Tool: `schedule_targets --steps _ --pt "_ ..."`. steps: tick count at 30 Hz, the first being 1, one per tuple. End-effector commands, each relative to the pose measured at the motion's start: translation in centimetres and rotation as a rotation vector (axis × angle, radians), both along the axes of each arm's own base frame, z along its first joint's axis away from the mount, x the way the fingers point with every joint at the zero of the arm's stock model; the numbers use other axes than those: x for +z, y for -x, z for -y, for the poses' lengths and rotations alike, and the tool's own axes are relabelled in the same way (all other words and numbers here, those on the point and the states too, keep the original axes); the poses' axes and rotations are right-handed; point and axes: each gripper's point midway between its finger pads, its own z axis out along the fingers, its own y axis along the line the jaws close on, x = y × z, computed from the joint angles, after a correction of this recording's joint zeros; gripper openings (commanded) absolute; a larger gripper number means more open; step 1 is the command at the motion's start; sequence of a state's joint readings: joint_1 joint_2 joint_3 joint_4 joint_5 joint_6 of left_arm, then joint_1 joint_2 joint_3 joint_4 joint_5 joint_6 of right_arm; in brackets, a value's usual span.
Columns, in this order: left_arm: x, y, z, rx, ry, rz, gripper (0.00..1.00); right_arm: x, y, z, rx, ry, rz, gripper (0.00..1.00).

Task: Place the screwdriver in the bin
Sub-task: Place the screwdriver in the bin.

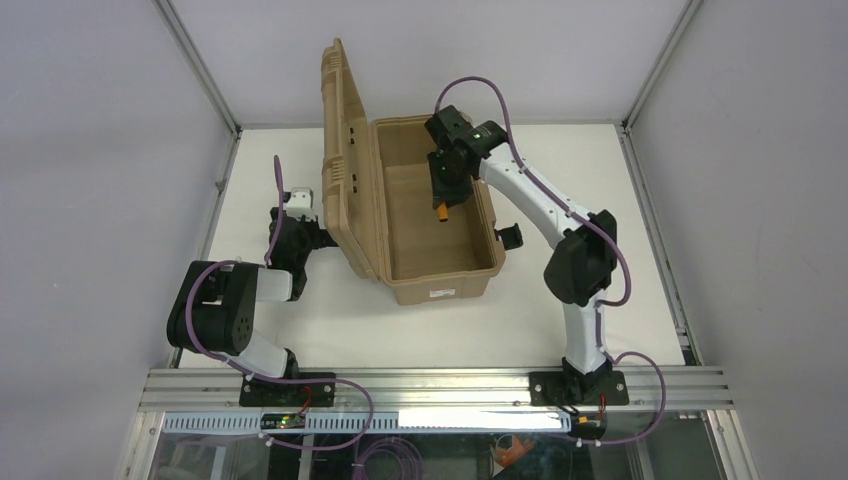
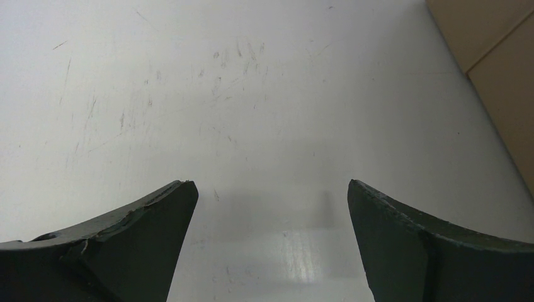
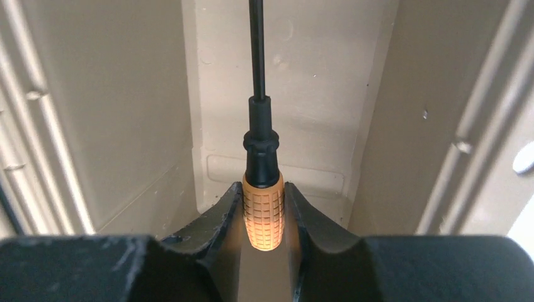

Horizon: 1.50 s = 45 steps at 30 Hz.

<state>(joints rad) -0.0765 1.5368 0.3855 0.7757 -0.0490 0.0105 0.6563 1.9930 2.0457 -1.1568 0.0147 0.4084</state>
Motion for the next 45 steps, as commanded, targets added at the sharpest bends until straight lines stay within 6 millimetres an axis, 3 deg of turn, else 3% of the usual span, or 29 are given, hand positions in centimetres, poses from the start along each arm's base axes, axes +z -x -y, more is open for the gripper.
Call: schedule_targets --steps 1,10,18,26,35,45 --pt "1.7 -0.4 -0.1 -0.002 0.017 0.057 0.99 -2.9 -1.3 -1.4 -0.038 0.004 -0.003 0.17" --pt "1.7 -0.4 0.0 -0.004 0.017 0.057 0.99 -9.1 -1.7 -2.5 -0.055 0.042 -0.095 0.18" --pt "1.7 -0.4 -0.1 -0.004 0.016 0.056 0.99 -13.4 -1.5 -2.9 -0.068 0.081 -0.153 0.20" --pt "1.7 -0.4 -0.1 -0.003 0.017 0.056 0.99 -15.6 -1.2 -2.6 -0.075 0.113 -0.182 0.28" --pt "1.7 -0.4 -0.1 -0.003 0.016 0.056 0.99 -14.9 -1.3 -2.6 -0.068 0.107 -0.169 0.46" --pt "1.7 -0.4 -0.1 -0.004 0.016 0.056 0.99 -8.9 -2.4 -3.1 -0.048 0.058 -0.074 0.57"
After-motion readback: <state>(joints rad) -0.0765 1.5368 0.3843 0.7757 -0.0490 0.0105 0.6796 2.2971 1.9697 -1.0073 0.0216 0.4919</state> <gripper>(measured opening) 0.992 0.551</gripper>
